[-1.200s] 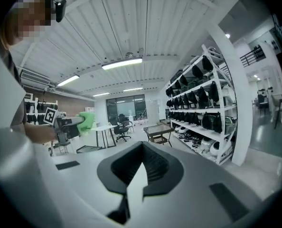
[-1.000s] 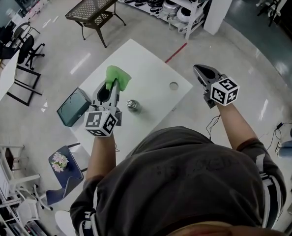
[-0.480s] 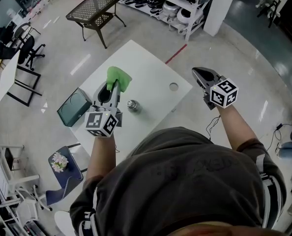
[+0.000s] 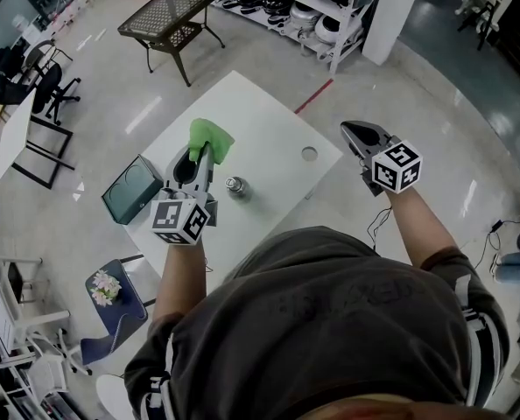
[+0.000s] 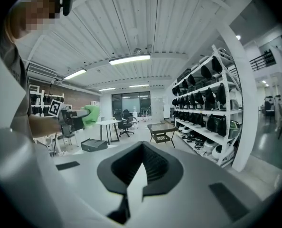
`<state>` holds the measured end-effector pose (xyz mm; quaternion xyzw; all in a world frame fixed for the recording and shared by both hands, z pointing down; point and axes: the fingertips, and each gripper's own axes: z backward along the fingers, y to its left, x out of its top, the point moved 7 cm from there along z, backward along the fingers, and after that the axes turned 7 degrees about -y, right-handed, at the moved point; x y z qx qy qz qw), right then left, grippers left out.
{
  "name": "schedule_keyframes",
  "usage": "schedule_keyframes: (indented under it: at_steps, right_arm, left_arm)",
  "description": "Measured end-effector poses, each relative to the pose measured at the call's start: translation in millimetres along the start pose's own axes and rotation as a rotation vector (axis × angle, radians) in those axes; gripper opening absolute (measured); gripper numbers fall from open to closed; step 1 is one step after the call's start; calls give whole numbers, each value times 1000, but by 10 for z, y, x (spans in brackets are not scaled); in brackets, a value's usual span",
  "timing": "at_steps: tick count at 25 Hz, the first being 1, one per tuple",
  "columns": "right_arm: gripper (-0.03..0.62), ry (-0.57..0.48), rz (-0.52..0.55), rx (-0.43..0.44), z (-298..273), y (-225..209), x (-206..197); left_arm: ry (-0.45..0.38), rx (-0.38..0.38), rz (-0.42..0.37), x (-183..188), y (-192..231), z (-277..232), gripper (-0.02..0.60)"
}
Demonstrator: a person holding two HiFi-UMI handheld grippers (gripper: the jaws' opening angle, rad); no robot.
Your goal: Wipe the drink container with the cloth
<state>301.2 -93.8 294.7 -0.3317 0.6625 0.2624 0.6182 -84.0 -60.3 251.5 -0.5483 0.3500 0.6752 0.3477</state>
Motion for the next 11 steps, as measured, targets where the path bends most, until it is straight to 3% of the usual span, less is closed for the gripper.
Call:
schedule_keyframes:
  at_steps: [11]
  right_arm:
    - [-11,4,-3,0,28,51,-28]
  left_arm:
    - [-2,-3,9,3,-14,40,86]
